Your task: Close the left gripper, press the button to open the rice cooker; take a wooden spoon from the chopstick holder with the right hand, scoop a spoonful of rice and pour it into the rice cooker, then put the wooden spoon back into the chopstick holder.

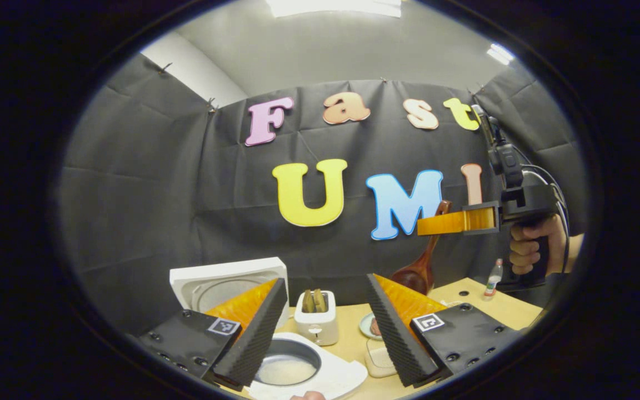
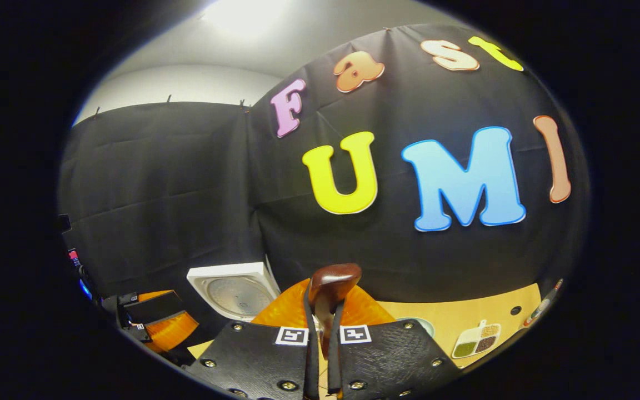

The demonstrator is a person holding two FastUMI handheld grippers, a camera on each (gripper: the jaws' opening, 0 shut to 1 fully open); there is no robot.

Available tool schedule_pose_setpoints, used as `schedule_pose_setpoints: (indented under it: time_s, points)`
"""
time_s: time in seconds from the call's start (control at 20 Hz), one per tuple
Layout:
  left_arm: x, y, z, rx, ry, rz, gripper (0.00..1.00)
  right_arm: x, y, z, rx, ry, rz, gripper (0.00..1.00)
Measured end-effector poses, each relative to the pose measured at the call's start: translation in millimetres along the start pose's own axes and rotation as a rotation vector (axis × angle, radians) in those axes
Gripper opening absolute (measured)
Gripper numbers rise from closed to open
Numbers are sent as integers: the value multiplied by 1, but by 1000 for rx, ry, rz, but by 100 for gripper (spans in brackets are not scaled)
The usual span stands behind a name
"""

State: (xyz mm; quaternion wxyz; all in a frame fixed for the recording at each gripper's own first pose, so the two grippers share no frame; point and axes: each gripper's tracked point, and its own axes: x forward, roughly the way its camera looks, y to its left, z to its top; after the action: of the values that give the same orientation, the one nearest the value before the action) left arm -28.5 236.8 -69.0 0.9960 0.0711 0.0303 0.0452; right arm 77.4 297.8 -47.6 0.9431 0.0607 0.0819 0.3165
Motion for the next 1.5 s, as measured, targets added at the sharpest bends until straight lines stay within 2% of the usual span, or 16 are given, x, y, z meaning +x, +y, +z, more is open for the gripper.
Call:
schedule_pose_setpoints:
  time_s: [0.45, 0.6, 0.65, 0.7, 0.85, 1.1, 1.25, 1.5]
  points:
    - [34, -32, 9, -4, -5, -61, 100, -37, -80, 15, 32, -35, -157, 6]
    - [37, -36, 9, 6, 0, -51, 97, -46, -103, 14, 77, -37, -194, 6]
    - [38, -35, 8, 9, 6, -42, 93, -46, -112, 13, 84, -36, -209, 6]
    - [38, -33, 8, 12, 13, -31, 97, -49, -121, 11, 84, -32, -227, 6]
    - [37, -34, 15, 7, 6, -12, 100, -56, -147, 2, 88, -13, -273, 7]
    - [38, -41, 13, 14, 9, 2, 100, -68, -176, -27, 153, 43, -321, 7]
    - [43, -50, 13, 20, 13, -3, 100, -77, -190, -47, 135, 63, -361, 6]
    - [51, -63, 15, 23, 12, -9, 100, -86, -213, -103, 171, 150, -424, 7]
